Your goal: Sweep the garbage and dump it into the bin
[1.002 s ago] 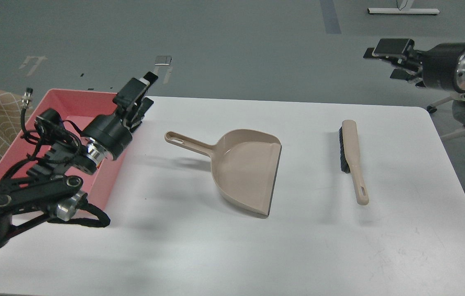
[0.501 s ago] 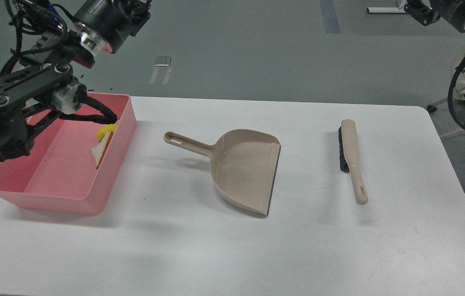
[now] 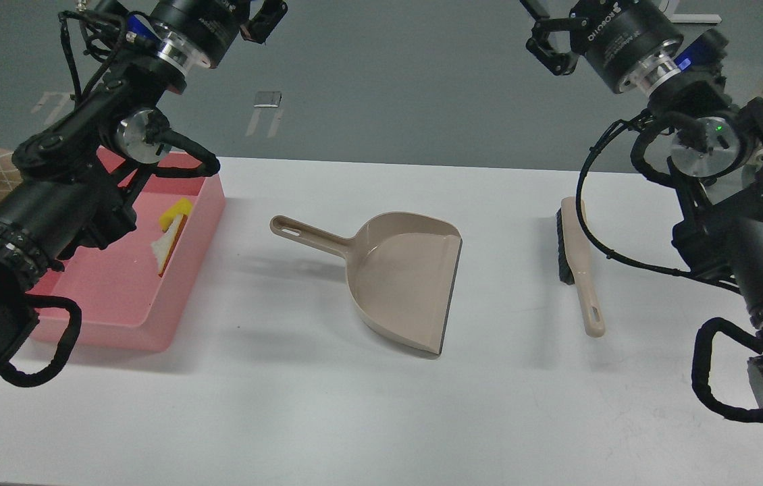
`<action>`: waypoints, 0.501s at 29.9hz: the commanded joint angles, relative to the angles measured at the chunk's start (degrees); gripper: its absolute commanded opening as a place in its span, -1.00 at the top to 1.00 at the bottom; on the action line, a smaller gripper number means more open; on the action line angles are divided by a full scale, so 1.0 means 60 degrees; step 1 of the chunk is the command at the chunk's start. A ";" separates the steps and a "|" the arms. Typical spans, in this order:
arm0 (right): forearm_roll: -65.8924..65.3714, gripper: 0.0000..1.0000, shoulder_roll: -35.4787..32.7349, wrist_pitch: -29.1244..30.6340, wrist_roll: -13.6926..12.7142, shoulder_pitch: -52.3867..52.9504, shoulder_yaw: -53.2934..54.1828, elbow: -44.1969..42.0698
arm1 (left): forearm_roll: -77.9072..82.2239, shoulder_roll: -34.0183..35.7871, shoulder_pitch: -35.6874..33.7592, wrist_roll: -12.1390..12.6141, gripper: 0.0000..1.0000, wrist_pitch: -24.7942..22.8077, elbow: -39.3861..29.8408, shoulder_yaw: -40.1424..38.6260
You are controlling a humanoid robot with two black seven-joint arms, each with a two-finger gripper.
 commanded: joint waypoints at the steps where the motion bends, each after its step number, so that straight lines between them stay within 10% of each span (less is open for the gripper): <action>1: 0.1340 -1.00 0.0361 0.0002 0.0021 -0.0306 0.0011 -0.0019 | -0.0274 -0.0294 0.0302 0.0000 -0.96 -0.0119 0.0076 -0.0008; 15: 0.2295 -1.00 0.0230 0.0002 -0.0096 -0.1712 0.0041 0.0668 | -0.0274 -0.0368 0.1035 0.0199 -0.96 -0.0281 -0.0538 0.0124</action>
